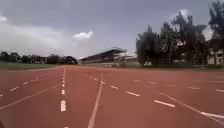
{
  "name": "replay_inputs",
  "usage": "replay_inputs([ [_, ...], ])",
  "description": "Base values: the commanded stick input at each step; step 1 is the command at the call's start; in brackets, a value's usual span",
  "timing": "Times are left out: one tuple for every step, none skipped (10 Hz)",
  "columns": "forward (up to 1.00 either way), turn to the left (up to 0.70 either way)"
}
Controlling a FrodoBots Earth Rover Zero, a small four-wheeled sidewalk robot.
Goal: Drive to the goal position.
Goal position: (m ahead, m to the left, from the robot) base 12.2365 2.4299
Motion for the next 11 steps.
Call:
replay_inputs([
  [0.45, 0.00],
  [0.45, 0.00],
  [0.45, 0.00],
  [0.45, 0.00],
  [0.45, 0.00],
  [0.45, 0.00],
  [0.45, 0.00],
  [0.45, 0.00],
  [0.45, 0.00],
  [0.45, 0.00],
  [0.45, 0.00],
])
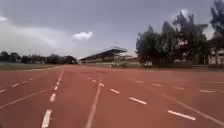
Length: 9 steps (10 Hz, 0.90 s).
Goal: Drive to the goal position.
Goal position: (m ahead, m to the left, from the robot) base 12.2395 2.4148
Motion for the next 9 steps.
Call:
replay_inputs([
  [0.45, 0.00],
  [0.45, 0.00],
  [0.45, 0.00],
  [0.45, 0.00],
  [0.45, 0.00],
  [0.45, 0.00],
  [0.45, 0.00],
  [0.45, 0.00],
  [0.45, 0.00],
])
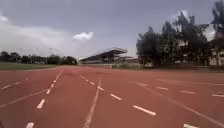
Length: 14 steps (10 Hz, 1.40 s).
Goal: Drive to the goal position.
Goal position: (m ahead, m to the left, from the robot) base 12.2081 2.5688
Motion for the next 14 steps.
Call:
replay_inputs([
  [0.45, 0.00],
  [0.45, 0.00],
  [0.45, 0.00],
  [0.45, 0.00],
  [0.45, 0.00],
  [0.45, 0.00],
  [0.45, 0.00],
  [0.45, 0.00],
  [0.45, 0.00],
  [0.45, 0.00],
  [0.45, 0.00],
  [0.45, 0.00],
  [0.45, 0.00],
  [0.45, 0.00],
])
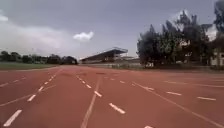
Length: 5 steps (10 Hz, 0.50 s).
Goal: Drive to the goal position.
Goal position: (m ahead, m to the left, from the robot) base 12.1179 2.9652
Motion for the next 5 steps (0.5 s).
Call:
replay_inputs([
  [0.45, 0.00],
  [0.45, 0.00],
  [0.45, 0.00],
  [0.45, 0.00],
  [0.45, 0.00],
])
